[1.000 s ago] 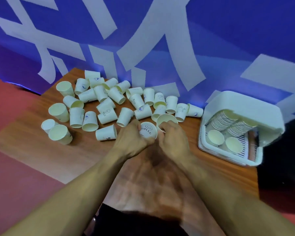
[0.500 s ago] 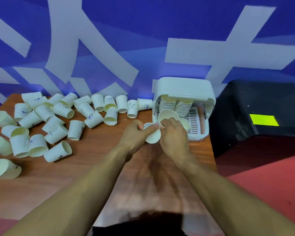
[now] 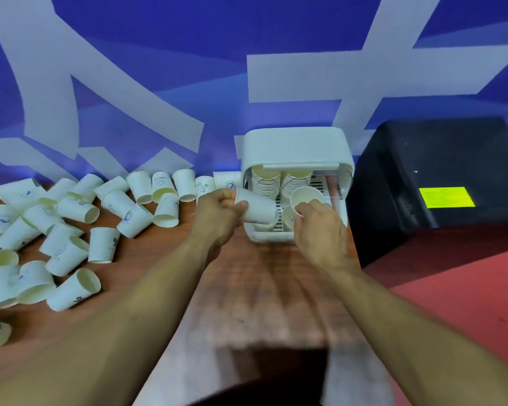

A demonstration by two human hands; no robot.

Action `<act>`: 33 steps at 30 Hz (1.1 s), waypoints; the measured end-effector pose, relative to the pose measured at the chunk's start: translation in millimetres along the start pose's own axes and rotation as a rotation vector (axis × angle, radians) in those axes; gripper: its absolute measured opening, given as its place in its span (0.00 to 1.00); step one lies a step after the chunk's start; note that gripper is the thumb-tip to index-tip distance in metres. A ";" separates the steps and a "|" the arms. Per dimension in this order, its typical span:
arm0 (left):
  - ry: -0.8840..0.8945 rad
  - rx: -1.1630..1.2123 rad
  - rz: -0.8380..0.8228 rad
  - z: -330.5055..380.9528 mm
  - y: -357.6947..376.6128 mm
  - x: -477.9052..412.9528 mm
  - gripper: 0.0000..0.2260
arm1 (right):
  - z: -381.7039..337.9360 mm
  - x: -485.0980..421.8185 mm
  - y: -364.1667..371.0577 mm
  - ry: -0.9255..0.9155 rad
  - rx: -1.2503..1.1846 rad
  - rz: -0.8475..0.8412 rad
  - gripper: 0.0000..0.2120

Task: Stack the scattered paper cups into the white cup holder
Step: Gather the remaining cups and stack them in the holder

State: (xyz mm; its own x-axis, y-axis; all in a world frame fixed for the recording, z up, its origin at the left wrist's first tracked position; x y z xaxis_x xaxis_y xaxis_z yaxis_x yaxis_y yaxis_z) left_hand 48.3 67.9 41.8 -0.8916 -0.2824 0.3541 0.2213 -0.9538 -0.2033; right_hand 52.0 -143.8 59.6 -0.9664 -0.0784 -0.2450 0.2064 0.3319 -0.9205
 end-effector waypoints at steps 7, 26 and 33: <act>0.375 -0.668 0.096 24.5 29.6 -16.4 0.04 | 25.2 -13.6 26.4 0.007 0.059 -0.143 0.06; 0.677 -1.284 -0.224 -30.0 115.4 -39.2 0.03 | 20.7 -20.8 87.5 -0.222 0.164 -0.183 0.08; 0.630 -1.293 -0.295 -56.6 122.6 -54.3 0.08 | 20.4 -18.2 117.6 -0.222 0.217 -0.319 0.07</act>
State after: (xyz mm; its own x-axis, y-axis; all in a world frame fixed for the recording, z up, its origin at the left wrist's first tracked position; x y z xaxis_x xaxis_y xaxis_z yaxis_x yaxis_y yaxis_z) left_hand 101.5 -27.9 -54.0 -0.9373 0.3157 0.1475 -0.1931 -0.1183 -0.9740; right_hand 97.0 -122.6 -50.4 -0.9356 -0.3523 0.0244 -0.0466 0.0547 -0.9974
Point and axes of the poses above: each hand's wrist, its own x-axis away from the middle knuckle, its own y-axis out of the palm, z = x × y, the point moved 10 cm from there along -x, towards the middle knuckle, and after that the axes turned 2 degrees about -y, right-handed, at the moved point
